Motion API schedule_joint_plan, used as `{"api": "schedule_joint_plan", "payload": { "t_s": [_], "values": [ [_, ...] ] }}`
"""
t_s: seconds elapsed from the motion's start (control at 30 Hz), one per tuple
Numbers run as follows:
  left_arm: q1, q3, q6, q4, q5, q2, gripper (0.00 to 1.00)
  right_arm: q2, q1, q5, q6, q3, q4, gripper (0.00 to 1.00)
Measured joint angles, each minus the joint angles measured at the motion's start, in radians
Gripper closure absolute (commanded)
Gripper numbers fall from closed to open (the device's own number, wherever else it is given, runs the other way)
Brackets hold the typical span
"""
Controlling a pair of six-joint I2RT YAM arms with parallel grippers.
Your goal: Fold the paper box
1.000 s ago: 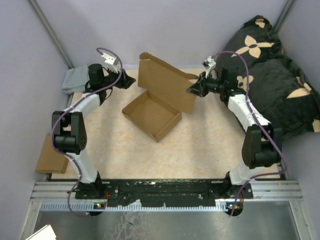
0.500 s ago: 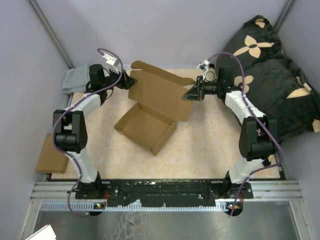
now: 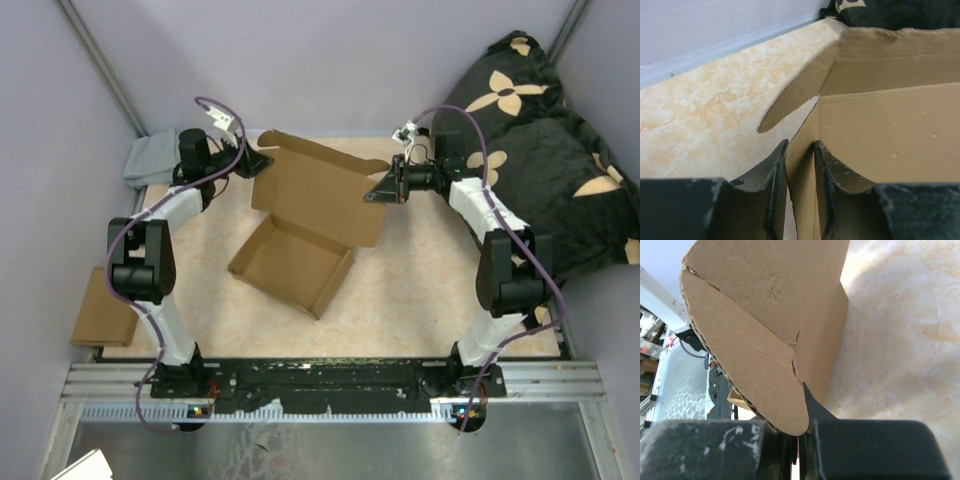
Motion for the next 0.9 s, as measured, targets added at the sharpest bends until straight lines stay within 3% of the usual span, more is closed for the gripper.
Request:
{"api": "schedule_joint_plan", "payload": {
  "t_s": [0.13,0.17,0.27,0.43,0.57,0.8,0.9],
  "values": [
    [0.0,0.0,-0.024,0.017,0.039,0.0,0.98,0.01,0.002,0.074,0.004,0.036,-0.047,0.95],
    [0.0,-0.002,-0.027,0.021,0.043,0.0,1.0,0.014,0.004,0.103,0.009,0.052,-0.062,0.94],
    [-0.002,-0.014,-0.025,0.021,0.024,-0.011,1.0,0.04,0.013,0.211,0.03,0.137,-0.13,0.93],
    [-0.015,-0.022,0.0,-0.047,-0.056,-0.061,1.0,0.103,0.047,0.405,0.058,0.302,-0.235,0.8],
    [-0.039,-0.022,0.03,-0.097,-0.168,-0.124,1.0,0.185,0.113,0.623,0.074,0.5,-0.36,0.82],
    [-0.087,-0.072,0.082,-0.081,-0.367,-0.246,1.0,0.352,0.17,0.818,0.079,0.825,-0.564,0.85],
    [-0.141,-0.111,0.133,-0.058,-0.468,-0.29,1.0,0.39,0.185,0.9,0.082,0.886,-0.633,0.85]
  ]
}}
